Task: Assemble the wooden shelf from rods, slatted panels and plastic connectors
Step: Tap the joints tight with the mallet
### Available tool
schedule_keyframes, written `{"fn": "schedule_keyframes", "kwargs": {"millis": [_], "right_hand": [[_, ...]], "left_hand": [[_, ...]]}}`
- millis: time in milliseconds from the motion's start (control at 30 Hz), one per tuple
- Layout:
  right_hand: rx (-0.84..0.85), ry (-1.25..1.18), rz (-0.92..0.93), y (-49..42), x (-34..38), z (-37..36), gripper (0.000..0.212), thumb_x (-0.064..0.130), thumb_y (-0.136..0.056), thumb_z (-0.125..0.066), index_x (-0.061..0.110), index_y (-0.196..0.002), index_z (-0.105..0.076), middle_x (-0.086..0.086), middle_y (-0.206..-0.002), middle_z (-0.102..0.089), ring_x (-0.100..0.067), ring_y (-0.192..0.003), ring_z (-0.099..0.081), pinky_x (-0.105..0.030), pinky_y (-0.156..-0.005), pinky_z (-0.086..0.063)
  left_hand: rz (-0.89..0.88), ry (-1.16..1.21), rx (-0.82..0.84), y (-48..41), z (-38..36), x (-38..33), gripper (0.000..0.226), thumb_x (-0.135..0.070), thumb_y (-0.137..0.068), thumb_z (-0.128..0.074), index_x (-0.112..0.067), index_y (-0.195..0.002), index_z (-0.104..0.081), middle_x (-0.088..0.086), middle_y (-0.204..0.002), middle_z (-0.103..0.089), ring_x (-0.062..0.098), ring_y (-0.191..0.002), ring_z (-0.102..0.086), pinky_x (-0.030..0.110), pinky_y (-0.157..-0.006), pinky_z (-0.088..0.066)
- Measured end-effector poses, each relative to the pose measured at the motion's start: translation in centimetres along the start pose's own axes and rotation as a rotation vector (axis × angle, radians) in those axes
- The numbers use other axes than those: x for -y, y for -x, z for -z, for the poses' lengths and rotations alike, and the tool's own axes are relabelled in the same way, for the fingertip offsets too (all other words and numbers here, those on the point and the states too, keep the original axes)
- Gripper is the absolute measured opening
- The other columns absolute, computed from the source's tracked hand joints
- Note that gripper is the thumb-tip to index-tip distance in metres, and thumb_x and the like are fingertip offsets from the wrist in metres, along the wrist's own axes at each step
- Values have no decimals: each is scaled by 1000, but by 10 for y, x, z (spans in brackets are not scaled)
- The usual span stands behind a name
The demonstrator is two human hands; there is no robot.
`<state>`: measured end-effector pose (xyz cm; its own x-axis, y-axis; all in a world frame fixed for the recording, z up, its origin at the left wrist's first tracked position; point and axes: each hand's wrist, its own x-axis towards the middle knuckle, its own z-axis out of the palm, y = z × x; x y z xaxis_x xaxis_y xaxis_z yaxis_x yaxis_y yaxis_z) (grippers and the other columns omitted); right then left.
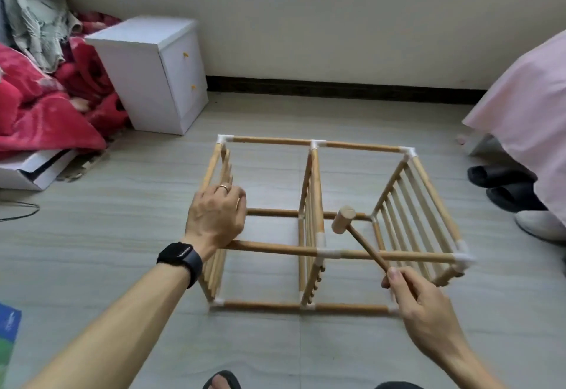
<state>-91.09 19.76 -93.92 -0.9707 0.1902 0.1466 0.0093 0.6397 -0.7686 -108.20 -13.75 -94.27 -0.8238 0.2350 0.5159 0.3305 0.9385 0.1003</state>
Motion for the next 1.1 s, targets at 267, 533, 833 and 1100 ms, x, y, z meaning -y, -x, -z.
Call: {"fn": "schedule_keyframes", "kwargs": {"millis": [267, 533, 833, 1100], "right_hand": [[137, 157, 81, 19, -13, 0, 30, 43, -103, -39, 35, -80, -56, 14, -55, -56, -11, -45, -49, -21, -43, -31], [-48, 28, 236, 15, -1, 8, 38, 51, -106, -29, 31, -83, -52, 11, -59, -55, -9, -42, -47, -11, -41, -28], [66, 204, 213, 15, -5, 4, 45, 51, -104, -22, 27, -81, -53, 8, -50, -50, -8, -44, -50, -22, -44, -40], [163, 270, 148, 13, -4, 6, 43, 48, -105, -26, 26, -79, -52, 9, -52, -54, -11, -46, -54, -22, -47, -42]], "left_hand": [[-201, -59, 458, 42, -17, -103, 22, -49, -92, -49, -27, -88, -50, -8, -79, -61, 18, -65, -50, 32, -59, -33], [-25, -154, 525, 33, -28, -108, 22, -38, -95, -54, -29, -75, -55, -8, -62, -50, 16, -60, -55, 31, -56, -48], [-46, -157, 557, 33, -25, -108, 21, -37, -96, -52, -27, -78, -55, -7, -65, -50, 19, -65, -58, 32, -61, -49], [-56, -157, 532, 34, -22, -109, 22, -37, -97, -52, -26, -78, -54, -7, -63, -48, 17, -63, -55, 32, -59, -44]]}}
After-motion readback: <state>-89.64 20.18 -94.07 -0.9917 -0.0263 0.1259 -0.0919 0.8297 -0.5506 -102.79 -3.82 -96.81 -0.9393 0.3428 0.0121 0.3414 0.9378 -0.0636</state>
